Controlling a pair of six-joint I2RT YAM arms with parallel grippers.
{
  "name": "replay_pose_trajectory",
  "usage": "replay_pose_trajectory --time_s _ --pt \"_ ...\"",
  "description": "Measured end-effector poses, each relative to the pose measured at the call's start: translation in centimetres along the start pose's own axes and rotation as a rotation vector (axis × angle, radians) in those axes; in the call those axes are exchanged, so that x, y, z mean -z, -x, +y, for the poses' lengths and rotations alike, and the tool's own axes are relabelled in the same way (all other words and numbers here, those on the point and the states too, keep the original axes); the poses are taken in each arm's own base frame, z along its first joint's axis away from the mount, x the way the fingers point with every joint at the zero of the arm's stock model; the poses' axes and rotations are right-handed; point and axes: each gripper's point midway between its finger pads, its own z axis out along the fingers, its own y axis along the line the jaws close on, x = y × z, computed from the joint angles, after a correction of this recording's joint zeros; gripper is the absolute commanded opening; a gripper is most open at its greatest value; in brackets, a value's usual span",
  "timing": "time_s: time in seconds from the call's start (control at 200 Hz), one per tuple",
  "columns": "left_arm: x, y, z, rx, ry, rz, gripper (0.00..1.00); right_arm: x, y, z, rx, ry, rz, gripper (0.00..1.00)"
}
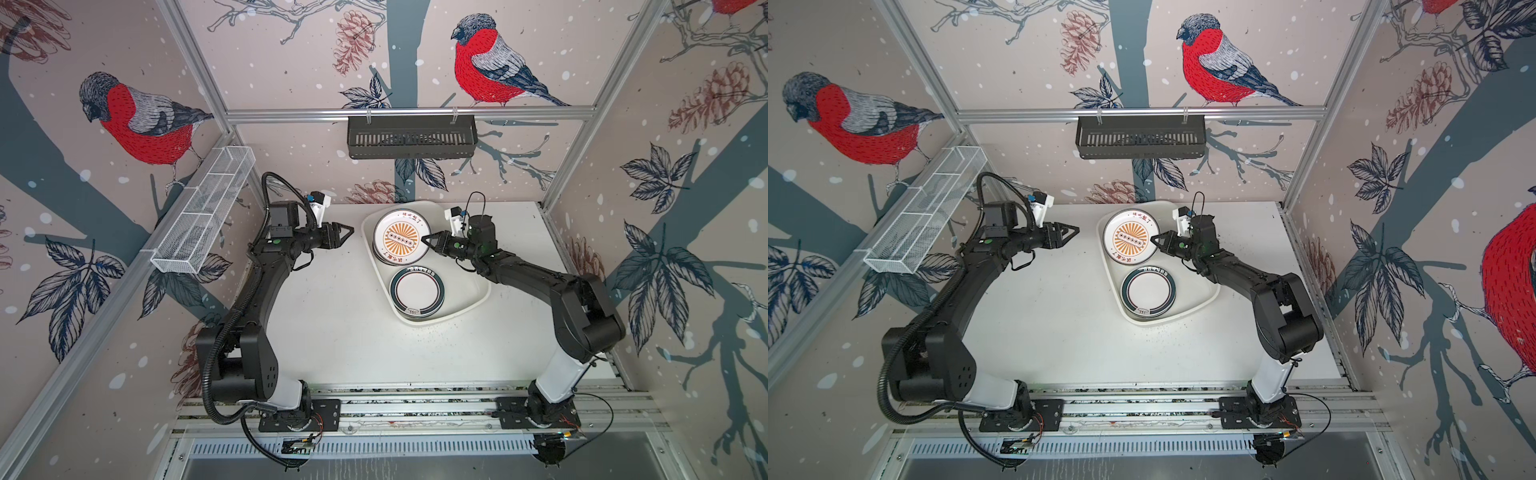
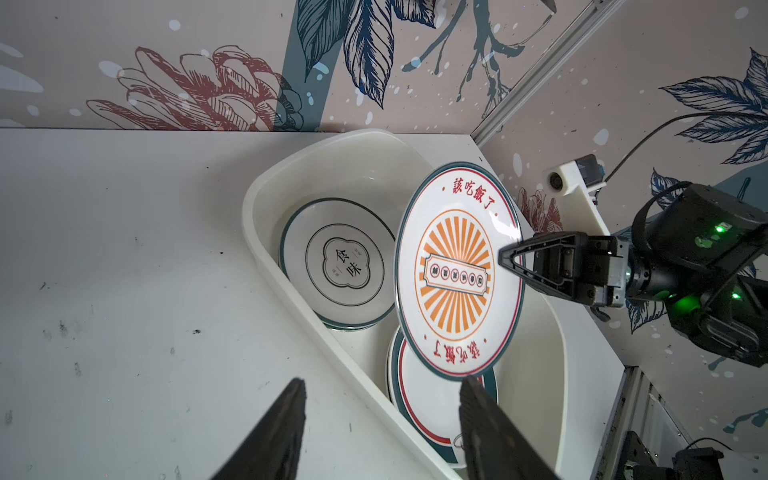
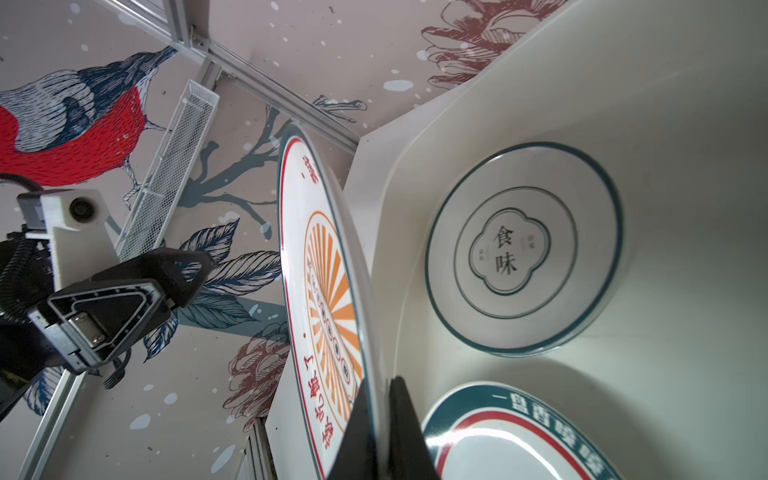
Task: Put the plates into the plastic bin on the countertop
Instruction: 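Close the right gripper on the sunburst plate's rim and open the left gripper, then lower the sunburst plate with the right gripper onto the green-rimmed stack in the bin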
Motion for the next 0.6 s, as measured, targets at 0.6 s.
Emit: replay_pose_trajectory --time_s 0.6 --pt "-0.1 -0.5 -0.1 0.001 -0.011 0.017 0.59 -3.7 1.9 -7.2 -0.107 -0.177 0.046 0.04"
